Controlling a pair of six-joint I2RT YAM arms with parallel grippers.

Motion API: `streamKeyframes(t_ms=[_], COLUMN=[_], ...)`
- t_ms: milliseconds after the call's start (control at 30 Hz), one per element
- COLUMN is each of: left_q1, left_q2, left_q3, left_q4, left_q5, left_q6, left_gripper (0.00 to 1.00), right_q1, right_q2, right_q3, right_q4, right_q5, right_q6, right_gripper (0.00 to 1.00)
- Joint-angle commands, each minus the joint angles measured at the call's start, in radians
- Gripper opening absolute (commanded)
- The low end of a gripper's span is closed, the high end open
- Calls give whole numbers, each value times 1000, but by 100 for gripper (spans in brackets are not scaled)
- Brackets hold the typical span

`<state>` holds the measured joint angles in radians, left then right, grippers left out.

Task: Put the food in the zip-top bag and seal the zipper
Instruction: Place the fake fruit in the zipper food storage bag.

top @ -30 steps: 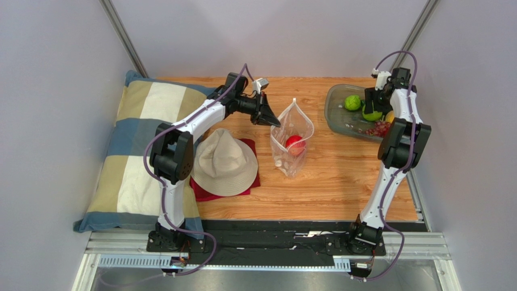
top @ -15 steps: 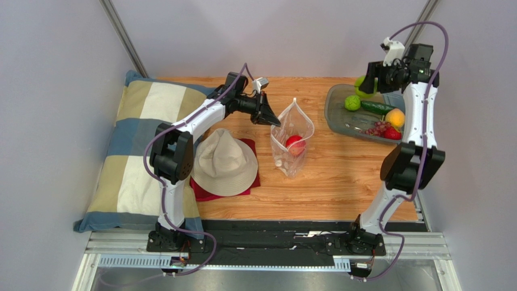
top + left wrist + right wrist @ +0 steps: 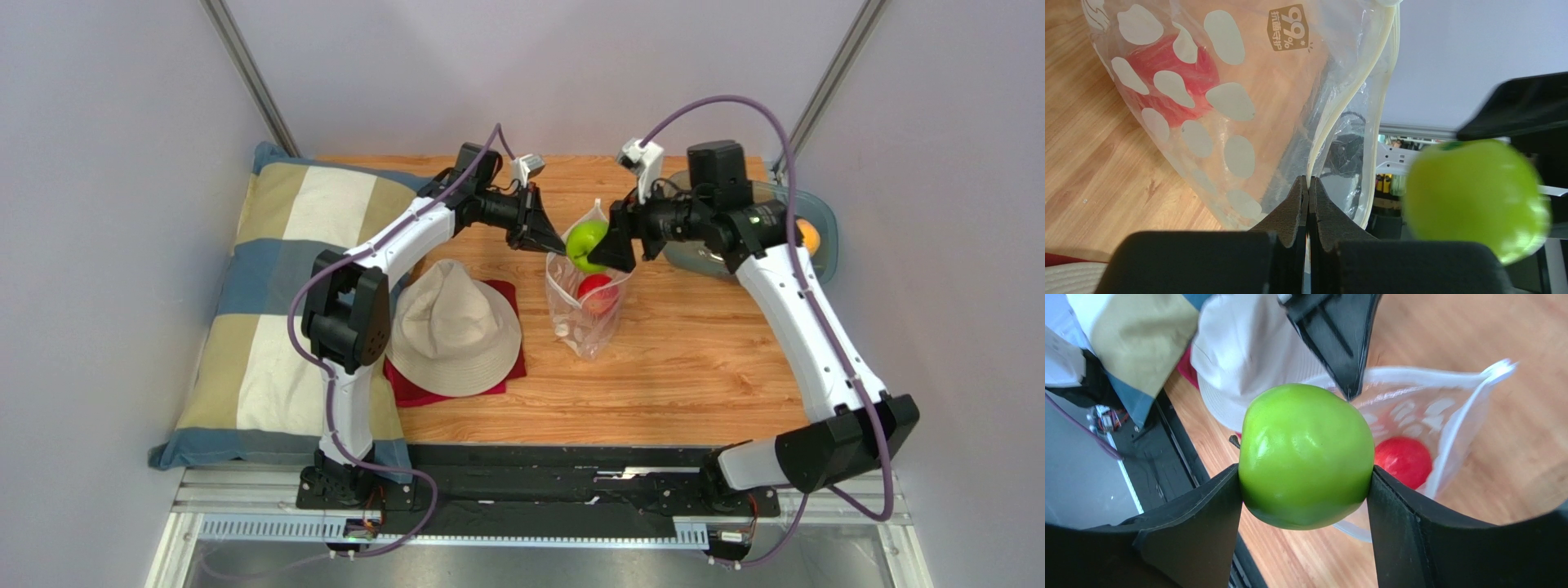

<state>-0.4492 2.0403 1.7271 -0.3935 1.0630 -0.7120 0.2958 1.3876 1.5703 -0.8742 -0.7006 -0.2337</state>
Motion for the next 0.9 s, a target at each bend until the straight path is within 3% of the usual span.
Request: streamKeyframes(t_ms=[0, 100, 133, 167, 233, 267, 467, 633, 700, 867], left_q1=[-17, -23, -25, -26, -26, -25, -26, -26, -26, -26], left_q2=[-63, -66, -65, -68, -69, -72, -66, -55, -51, -51], left_q3=[40, 35, 35, 34, 32, 34, 40, 54, 63, 89], left_q4=[-10, -10, -10, -11, -11, -13, -18, -27, -30, -57], left_q5=[9, 8, 8, 6, 8, 5, 2, 5, 6, -6], left_q6=[40, 42, 40, 40, 43, 46, 49, 55, 60, 85], left_gripper=[0, 0, 0, 0, 0, 0, 0, 0, 0, 0], right_q1=[46, 74, 80, 83, 83, 82, -1, -243, -341, -434], right_q2=[42, 79, 89, 108, 117, 116, 102, 236, 298, 497], right_q3=[-44, -35, -29, 3, 36, 51, 152, 246, 292, 418], right_q4=[37, 12, -9, -26, -69, -75, -85, -69, -57, 4], right_q5=[90, 125, 134, 133, 131, 130, 66, 20, 44, 186], right_q6=[-24, -53, -56, -56, -55, -52, 0, 60, 86, 76], right_gripper=[39, 50, 58, 76, 88, 99, 100, 99, 96, 91])
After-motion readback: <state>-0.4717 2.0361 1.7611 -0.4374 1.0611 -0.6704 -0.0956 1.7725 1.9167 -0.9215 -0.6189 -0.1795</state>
